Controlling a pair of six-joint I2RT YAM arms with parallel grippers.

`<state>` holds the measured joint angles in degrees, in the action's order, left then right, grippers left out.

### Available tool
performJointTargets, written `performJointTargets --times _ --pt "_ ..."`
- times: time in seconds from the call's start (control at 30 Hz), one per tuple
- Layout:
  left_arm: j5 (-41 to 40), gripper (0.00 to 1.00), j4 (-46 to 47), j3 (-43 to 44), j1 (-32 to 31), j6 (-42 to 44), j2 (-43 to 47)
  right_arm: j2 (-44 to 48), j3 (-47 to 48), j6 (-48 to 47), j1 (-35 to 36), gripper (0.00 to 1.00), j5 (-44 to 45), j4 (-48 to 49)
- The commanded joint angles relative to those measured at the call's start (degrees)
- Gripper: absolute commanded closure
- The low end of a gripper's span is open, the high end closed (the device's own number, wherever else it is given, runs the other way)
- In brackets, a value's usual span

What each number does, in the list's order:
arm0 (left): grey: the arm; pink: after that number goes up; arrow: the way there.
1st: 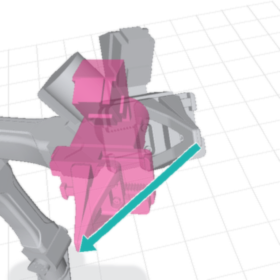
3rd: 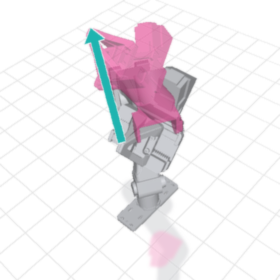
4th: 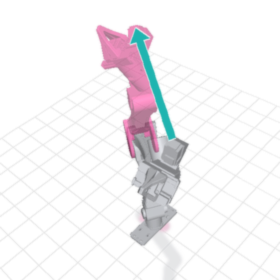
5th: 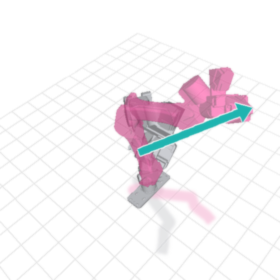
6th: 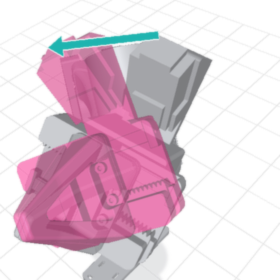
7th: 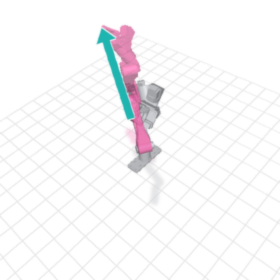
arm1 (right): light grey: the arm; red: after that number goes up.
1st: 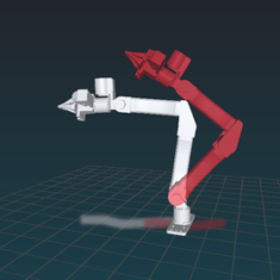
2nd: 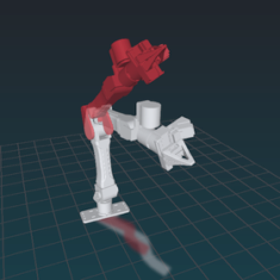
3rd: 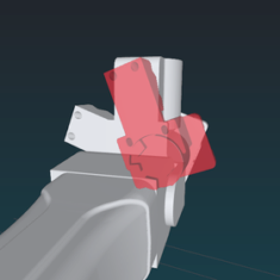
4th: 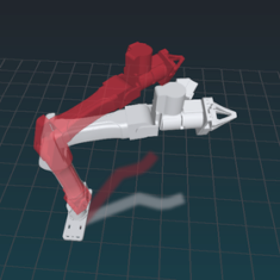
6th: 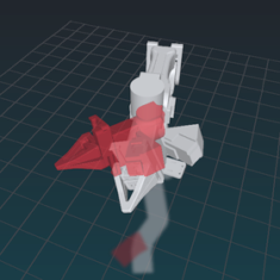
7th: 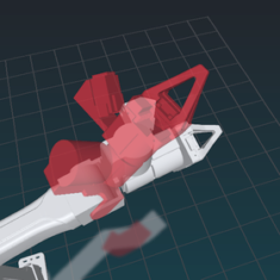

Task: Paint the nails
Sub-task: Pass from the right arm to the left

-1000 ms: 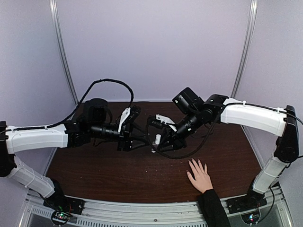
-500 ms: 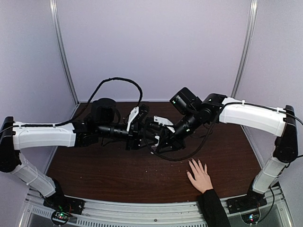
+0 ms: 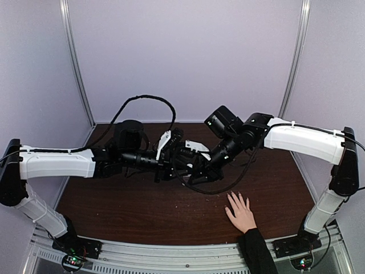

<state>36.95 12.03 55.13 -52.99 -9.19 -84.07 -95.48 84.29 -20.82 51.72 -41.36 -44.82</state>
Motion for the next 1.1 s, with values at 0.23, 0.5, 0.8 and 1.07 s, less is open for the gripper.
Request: performJointTargets --times 0.23,0.5,0.8,1.07 --pt "0.6 1.00 2.9 1.6 -0.2 -1.0 1.1 3.3 -1.4 1.6 0.1 0.80 1.0 4.4" --pt "-0.7 1.00 5.1 1.4 -0.2 -3.8 3.9 9.1 -6.1 5.4 -2.5 0.37 0.0 12.2" --pt "-2.4 1.00 5.7 2.5 -0.2 -5.1 7.3 20.9 -17.2 10.7 -4.4 0.00 4.0 29.8" --pt "-5.0 1.00 8.8 2.1 -0.2 -6.7 10.0 24.6 -22.4 16.5 -4.4 0.00 5.3 44.5"
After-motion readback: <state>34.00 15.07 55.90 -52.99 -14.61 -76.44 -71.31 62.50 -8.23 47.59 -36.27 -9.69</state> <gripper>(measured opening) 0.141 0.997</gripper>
